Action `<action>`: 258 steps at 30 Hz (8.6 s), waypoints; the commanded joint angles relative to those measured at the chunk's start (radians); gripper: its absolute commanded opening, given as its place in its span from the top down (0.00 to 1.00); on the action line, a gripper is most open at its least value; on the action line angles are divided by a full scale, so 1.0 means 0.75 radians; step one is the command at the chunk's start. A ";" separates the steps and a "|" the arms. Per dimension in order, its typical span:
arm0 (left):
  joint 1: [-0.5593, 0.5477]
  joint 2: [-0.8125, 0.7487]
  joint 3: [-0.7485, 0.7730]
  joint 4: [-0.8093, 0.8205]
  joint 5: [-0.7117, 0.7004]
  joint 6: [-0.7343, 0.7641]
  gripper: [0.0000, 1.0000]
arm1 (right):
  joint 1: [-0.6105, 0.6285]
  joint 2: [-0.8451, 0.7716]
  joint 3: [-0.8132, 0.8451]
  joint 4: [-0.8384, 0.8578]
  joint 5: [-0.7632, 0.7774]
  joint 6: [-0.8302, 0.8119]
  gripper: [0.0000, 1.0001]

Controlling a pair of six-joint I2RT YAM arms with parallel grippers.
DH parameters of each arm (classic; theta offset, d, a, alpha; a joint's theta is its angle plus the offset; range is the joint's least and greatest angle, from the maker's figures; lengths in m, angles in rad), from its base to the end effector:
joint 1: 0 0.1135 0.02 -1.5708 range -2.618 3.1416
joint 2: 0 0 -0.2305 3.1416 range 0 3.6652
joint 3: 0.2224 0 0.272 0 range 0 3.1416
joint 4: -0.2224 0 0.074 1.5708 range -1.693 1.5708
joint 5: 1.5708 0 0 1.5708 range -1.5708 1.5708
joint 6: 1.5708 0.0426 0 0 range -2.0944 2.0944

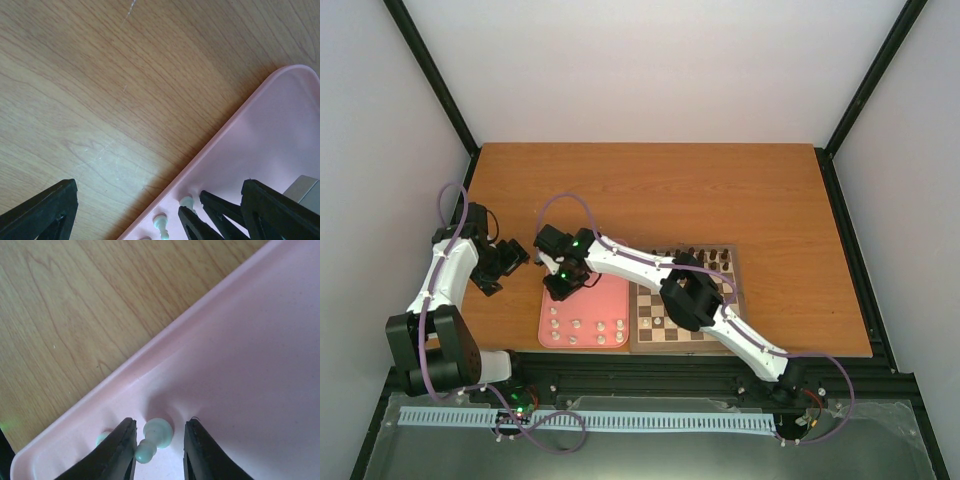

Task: Set up the chess pieces on the board
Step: Pick up the chess piece from the storage box, then place the chess piece on the chessboard, then pick up the chess piece from the storage box, then place the chess piece on the chessboard.

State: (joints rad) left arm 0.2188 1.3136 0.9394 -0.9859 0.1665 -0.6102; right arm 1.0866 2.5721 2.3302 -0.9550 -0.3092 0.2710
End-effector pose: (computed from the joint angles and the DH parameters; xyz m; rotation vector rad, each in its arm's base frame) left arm 0.2500 0.0483 0.1818 -1.1652 2.7129 -0.3024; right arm 0.2343 0.4733 0.1258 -1.2541 2.6830 0.7106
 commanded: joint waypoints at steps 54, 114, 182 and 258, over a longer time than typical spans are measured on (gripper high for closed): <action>0.008 0.059 0.046 0.015 0.030 -0.016 0.00 | -0.615 -1.720 -1.990 -0.103 0.446 0.529 0.97; 0.007 0.051 0.051 0.012 0.033 -0.013 0.00 | -0.568 -1.612 -1.789 -0.104 0.666 0.526 0.69; 0.007 0.065 0.065 0.020 0.032 -0.015 0.00 | 0.064 -0.032 -0.093 0.052 0.006 -0.045 0.81; 0.007 0.072 0.061 0.009 0.070 -0.015 0.00 | -0.753 -1.854 -2.240 0.075 0.485 0.721 0.97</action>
State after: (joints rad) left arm 0.2188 1.3834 0.9604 -0.9668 0.2142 -0.6159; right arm 0.5415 1.1839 0.6773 -0.9134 0.0483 0.8116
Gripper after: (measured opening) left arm 0.998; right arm 0.048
